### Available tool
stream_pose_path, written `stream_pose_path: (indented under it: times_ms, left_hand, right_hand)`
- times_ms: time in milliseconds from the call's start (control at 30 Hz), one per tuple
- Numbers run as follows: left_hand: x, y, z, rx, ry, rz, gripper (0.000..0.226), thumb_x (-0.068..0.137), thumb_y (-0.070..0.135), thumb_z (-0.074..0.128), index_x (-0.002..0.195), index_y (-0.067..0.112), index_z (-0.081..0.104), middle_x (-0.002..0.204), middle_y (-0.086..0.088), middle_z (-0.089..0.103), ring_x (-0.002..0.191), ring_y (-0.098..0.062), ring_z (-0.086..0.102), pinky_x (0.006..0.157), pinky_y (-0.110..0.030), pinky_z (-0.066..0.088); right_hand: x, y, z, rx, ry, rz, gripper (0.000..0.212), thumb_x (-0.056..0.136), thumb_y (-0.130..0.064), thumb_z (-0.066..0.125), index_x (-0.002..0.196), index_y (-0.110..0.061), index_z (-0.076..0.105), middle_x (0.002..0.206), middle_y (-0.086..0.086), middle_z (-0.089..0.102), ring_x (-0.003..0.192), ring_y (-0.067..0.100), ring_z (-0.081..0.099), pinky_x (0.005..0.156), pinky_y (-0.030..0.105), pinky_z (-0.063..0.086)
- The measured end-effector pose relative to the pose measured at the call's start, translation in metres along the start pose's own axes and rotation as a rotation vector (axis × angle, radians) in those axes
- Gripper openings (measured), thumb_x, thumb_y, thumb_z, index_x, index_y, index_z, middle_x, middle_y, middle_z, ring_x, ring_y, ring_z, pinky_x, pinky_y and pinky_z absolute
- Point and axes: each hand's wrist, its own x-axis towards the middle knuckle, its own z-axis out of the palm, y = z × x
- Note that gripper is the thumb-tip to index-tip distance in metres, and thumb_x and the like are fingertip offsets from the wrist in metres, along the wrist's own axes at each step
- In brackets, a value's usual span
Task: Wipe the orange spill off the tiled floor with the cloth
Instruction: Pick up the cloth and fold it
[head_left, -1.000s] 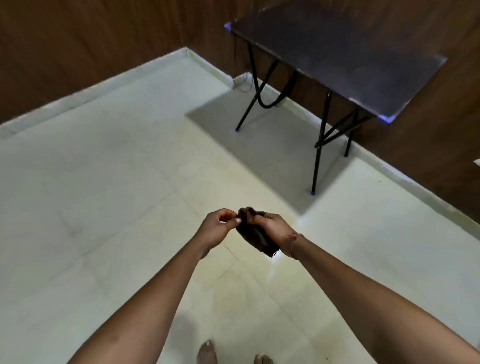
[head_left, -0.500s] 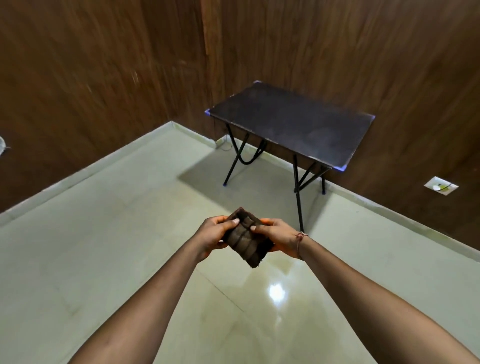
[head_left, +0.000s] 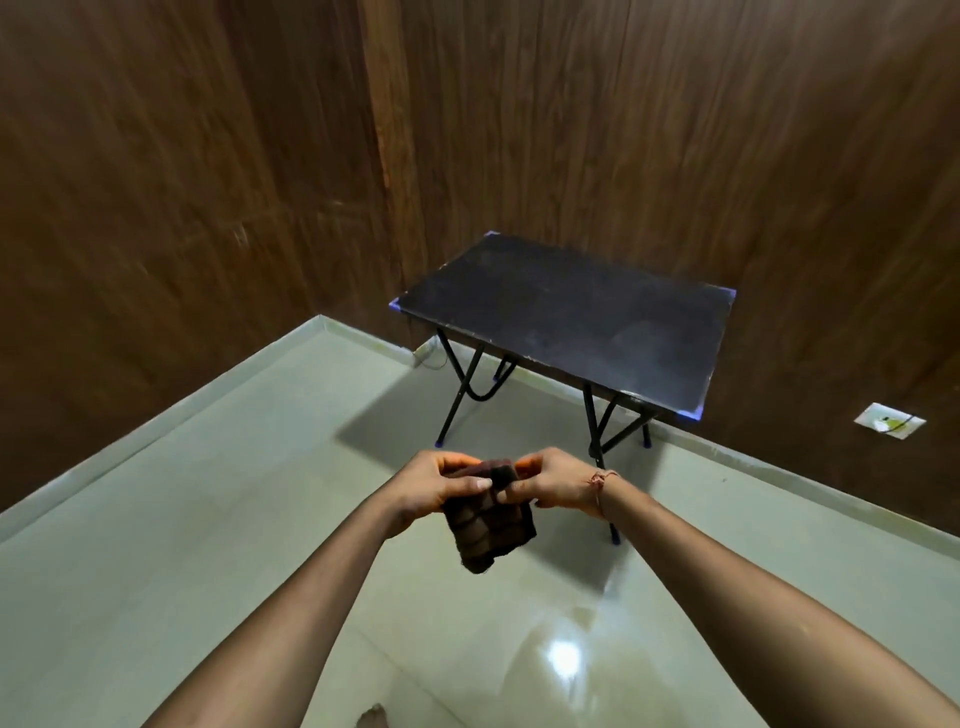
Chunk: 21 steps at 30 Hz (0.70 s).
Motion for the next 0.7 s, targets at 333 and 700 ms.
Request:
stream_pose_path:
  times_ms: [333, 700]
  left_hand:
    - [0.177, -0.002, -0.099, 0.336, -0.309, 0.079, 0.012, 0.080, 0.018, 0.077, 0.091, 0.021, 0.075, 0.075, 0.010, 0.069, 0.071, 0.000, 0.060, 0.066, -0.015, 0.044]
    - [0.379, 0.062, -0.030, 0.765, -0.353, 0.218, 0.018, 0.083, 0.026, 0.071, 0.100, 0.020, 0.073, 0.094, 0.000, 0.073, 0.089, -0.014, 0.064, 0.069, -0.020, 0.040]
  right_hand:
    - [0.134, -0.016, -0.027, 0.050, 0.163, 0.244, 0.019, 0.082, -0.029, 0.070, 0.090, -0.012, 0.067, 0.062, 0.001, 0.057, 0.054, 0.014, 0.052, 0.051, 0.023, 0.041]
    - [0.178, 0.049, -0.141, 0.494, 0.739, 0.439, 0.026, 0.087, 0.004, 0.051, 0.094, -0.010, 0.072, 0.069, 0.005, 0.066, 0.058, 0.012, 0.064, 0.053, 0.020, 0.048]
